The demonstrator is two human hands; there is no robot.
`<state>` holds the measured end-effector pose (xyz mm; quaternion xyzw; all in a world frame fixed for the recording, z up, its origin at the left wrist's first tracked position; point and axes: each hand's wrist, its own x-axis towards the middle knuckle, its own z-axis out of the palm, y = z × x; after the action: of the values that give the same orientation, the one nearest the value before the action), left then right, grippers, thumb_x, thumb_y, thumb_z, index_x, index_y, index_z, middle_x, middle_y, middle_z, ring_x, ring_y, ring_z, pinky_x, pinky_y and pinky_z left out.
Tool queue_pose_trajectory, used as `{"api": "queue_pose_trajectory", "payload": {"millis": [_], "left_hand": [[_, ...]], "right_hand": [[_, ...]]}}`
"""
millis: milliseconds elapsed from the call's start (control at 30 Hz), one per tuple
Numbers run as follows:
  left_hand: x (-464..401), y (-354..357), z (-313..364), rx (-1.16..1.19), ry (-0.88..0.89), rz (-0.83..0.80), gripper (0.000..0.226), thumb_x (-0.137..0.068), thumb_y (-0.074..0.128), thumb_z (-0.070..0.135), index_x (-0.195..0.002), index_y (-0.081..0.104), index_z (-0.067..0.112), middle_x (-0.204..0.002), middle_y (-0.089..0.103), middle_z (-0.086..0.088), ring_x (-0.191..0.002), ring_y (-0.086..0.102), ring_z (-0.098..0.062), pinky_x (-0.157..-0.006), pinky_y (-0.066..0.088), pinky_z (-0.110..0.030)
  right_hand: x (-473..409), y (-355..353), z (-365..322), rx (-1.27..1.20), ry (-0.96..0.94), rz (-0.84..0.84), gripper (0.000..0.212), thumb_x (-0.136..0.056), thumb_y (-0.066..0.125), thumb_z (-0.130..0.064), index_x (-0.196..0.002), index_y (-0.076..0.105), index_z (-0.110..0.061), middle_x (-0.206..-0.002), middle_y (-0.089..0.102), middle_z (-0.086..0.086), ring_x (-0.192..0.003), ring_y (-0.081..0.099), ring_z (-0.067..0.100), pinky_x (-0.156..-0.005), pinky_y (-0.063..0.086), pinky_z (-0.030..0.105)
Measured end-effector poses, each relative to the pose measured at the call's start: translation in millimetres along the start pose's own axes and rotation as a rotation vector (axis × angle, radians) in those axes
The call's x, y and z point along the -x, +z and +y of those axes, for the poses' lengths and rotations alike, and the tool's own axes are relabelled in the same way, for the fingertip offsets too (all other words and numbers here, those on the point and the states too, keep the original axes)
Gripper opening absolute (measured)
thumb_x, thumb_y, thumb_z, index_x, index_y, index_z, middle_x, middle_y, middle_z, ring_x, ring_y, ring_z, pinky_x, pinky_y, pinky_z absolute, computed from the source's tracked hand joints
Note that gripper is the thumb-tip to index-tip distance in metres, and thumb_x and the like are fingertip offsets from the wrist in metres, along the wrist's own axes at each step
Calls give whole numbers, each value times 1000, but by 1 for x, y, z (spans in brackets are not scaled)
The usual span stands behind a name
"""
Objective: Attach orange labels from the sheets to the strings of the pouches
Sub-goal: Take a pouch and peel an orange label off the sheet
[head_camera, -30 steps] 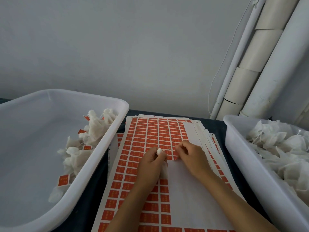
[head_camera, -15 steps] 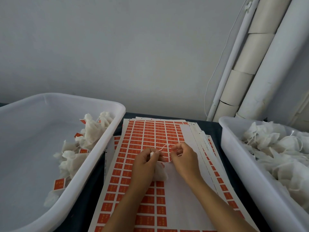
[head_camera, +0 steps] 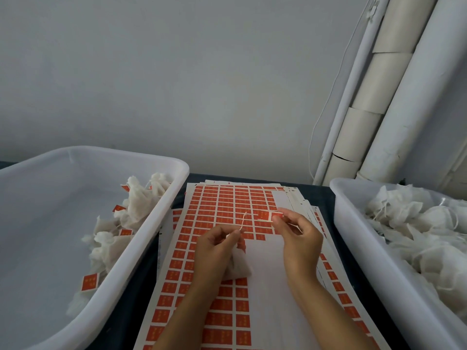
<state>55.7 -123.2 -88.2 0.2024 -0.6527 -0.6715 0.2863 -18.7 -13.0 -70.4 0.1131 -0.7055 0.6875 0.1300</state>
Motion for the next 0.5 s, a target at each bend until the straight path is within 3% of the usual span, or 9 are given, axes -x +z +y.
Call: {"api": "queue_pose_trajectory", "payload": {"millis": [100, 200, 367, 500], "left_hand": [[1, 1, 1, -3, -16, 7, 11, -88, 65, 21, -79, 69, 17, -71, 70, 9, -68, 66, -8, -67, 54, -24], [2, 2, 2, 2, -36, 10, 14, -88, 65, 23, -77, 70, 16, -70, 70, 8, -68, 66, -7, -69, 54, -26], [5, 3, 3, -6, -14, -3, 14, -87, 65, 22, -77, 71, 14, -71, 70, 8, -68, 64, -4, -66, 49, -21], [5, 5, 3, -27, 15, 0, 13, -87, 66, 21, -76, 71, 17, -71, 70, 11, -69, 63, 0, -60, 45, -10]], "right_hand": [[4, -8, 0, -136, 103, 19, 7, -80, 72, -25, -83, 67, -30, -85, 67, -20, -82, 67, 7, -65, 50, 13], [9, -15, -3, -267, 186, 0, 14, -76, 72, -34, -87, 68, -27, -89, 70, -16, -84, 69, 6, -72, 55, 22], [19, -13, -6, -384, 219, -137, 27, -68, 69, -41, -90, 67, -24, -91, 72, -13, -88, 68, 4, -71, 53, 19], [25, -2, -2, -236, 205, -172, 10, -76, 73, -28, -84, 68, -24, -82, 70, -19, -82, 65, -2, -55, 49, 9]]}}
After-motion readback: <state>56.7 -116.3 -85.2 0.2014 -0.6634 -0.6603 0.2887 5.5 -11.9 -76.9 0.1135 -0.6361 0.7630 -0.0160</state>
